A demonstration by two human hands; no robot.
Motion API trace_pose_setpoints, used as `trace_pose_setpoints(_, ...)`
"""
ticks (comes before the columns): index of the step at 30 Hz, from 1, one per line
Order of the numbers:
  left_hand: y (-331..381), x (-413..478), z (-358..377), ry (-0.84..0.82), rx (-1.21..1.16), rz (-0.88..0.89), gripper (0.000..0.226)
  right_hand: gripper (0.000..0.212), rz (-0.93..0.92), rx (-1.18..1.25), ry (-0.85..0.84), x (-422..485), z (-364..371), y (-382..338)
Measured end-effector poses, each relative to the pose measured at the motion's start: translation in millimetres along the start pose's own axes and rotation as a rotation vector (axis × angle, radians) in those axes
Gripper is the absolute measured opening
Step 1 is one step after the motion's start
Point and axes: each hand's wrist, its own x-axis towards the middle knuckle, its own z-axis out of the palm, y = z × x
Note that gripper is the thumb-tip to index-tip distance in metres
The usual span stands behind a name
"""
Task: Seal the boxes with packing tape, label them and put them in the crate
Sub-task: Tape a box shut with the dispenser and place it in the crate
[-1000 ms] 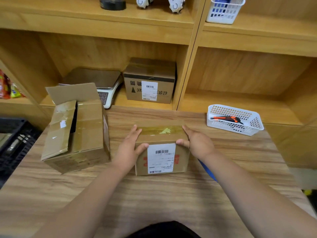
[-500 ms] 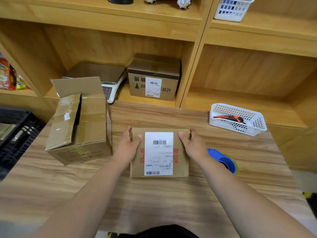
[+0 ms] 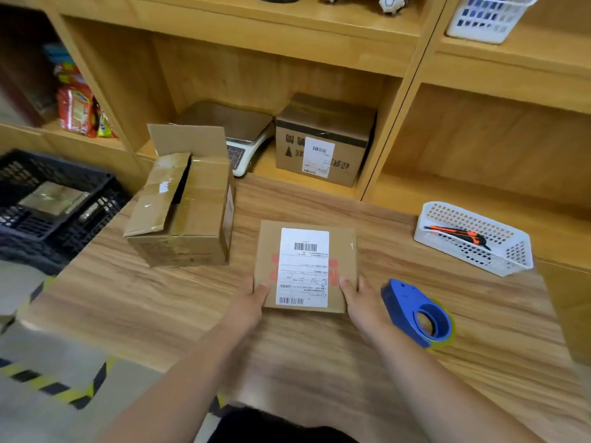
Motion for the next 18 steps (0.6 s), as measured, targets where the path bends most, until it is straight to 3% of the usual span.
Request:
trace_pose_setpoints(9, -32, -74, -14, 0.164, -0.233, -0.189, 0.021, 0.027, -0.071, -0.157, -0.217, -23, 16, 6)
trace_pose_setpoints(15, -61, -119, -55, 0.315, -0.342, -0.269, 0.026, 0.006, -0.135, -0.175, -0.383, -48, 69, -9)
trace_pose_setpoints(18, -82, -135, -84, 0.372, -0.348, -0.295, 0.027, 0.012, -0.186, -0.208, -0.439, -62, 104, -24)
